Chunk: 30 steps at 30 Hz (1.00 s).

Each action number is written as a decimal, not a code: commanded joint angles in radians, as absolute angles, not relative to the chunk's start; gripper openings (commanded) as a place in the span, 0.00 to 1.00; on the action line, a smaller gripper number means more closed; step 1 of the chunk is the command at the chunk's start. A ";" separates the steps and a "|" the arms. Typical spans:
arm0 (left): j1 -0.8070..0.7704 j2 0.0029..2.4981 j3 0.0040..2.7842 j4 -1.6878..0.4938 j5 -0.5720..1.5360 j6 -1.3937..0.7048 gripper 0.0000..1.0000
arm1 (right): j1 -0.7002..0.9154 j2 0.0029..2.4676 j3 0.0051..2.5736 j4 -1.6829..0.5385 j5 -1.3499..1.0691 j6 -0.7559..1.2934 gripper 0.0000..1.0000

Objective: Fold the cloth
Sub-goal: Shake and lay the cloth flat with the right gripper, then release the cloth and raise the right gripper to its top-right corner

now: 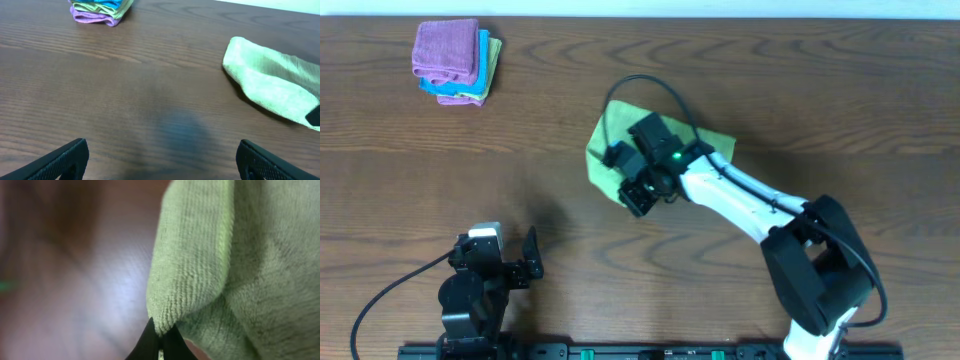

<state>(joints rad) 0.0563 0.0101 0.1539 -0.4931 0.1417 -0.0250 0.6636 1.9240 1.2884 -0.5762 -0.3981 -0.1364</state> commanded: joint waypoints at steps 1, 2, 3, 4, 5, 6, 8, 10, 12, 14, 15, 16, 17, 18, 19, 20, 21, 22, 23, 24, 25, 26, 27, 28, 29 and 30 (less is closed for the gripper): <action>0.059 0.004 0.138 -0.494 0.130 -0.014 0.95 | 0.702 1.922 1.336 -0.608 -0.383 -0.210 0.50; 0.059 0.004 0.138 -0.494 0.131 -0.014 0.96 | 0.703 1.922 1.336 -0.613 -0.354 -0.207 0.51; 0.059 0.004 0.138 -0.494 0.130 -0.014 0.95 | 0.702 1.922 1.336 -0.618 -0.332 -0.199 0.54; 0.059 0.004 0.138 -0.494 0.130 -0.014 0.95 | 0.693 1.922 1.337 -0.627 -0.295 -0.175 0.63; 0.059 0.004 0.138 -0.494 0.130 -0.014 0.95 | 0.677 1.922 1.339 -0.643 -0.253 -0.152 0.63; 0.059 0.004 0.138 -0.494 0.130 -0.014 0.95 | 0.658 1.922 1.341 -0.657 -0.207 -0.124 0.63; 0.059 0.004 0.138 -0.494 0.130 -0.014 0.95 | 0.607 1.922 1.341 -0.683 -0.131 -0.093 0.61; 0.059 0.004 0.138 -0.494 0.131 -0.014 0.96 | 0.548 1.922 1.341 -0.701 -0.089 -0.086 0.53; 0.059 0.004 0.138 -0.494 0.131 -0.014 0.95 | 0.467 1.922 1.341 -0.711 -0.084 -0.085 0.48; 0.059 0.004 0.138 -0.494 0.130 -0.014 0.95 | 0.404 1.922 1.341 -0.724 -0.096 -0.083 0.53; 0.059 0.004 0.138 -0.494 0.130 -0.014 0.95 | 0.384 1.920 1.341 -0.735 -0.105 -0.082 0.53; 0.059 0.004 0.138 -0.494 0.130 -0.014 0.95 | 0.363 1.917 1.341 -0.748 -0.125 -0.082 0.53; 0.059 0.004 0.138 -0.494 0.130 -0.014 0.95 | 0.344 1.908 1.341 -0.758 -0.156 -0.078 0.50; 0.059 0.004 0.138 -0.494 0.130 -0.014 0.95 | 0.326 1.894 1.341 -0.762 -0.185 -0.065 0.50; 0.059 0.004 0.138 -0.494 0.130 -0.014 0.95 | 0.306 1.869 1.341 -0.764 -0.213 -0.060 0.50; 0.059 0.004 0.138 -0.494 0.130 -0.014 0.95 | 0.290 1.845 1.341 -0.768 -0.220 -0.056 0.50; 0.059 0.004 0.138 -0.494 0.131 -0.014 0.95 | 0.273 1.809 1.341 -0.775 -0.220 -0.057 0.50; 0.059 0.004 0.138 -0.494 0.130 -0.014 0.95 | 0.257 1.771 1.341 -0.786 -0.216 -0.057 0.49; 0.059 0.004 0.138 -0.494 0.131 -0.014 0.95 | 0.244 1.735 1.341 -0.797 -0.213 -0.058 0.49; 0.059 0.004 0.138 -0.494 0.130 -0.014 0.95 | 0.229 1.692 1.341 -0.808 -0.213 -0.058 0.49; 0.059 0.004 0.138 -0.494 0.130 -0.014 0.95 | 0.214 1.645 1.341 -0.823 -0.213 -0.060 0.49; 0.059 0.004 0.138 -0.494 0.130 -0.014 0.95 | 0.202 1.607 1.340 -0.835 -0.213 -0.061 0.50; 0.059 0.004 0.138 -0.494 0.130 -0.014 0.95 | 0.187 1.552 1.338 -0.855 -0.214 -0.069 0.51; 0.059 0.004 0.138 -0.494 0.130 -0.014 0.95 | 0.177 1.509 1.332 -0.870 -0.214 -0.077 0.51; 0.059 0.004 0.138 -0.493 0.130 -0.014 0.95 | 0.173 1.476 1.324 -0.884 -0.218 -0.089 0.52; 0.059 0.004 0.138 -0.493 0.130 -0.014 0.96 | 0.171 1.449 1.314 -0.899 -0.218 -0.098 0.52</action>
<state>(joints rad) 0.0563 0.0101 0.1539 -0.4931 0.1413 -0.0250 0.1768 1.5051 1.3266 -0.8757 -0.1959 -0.0761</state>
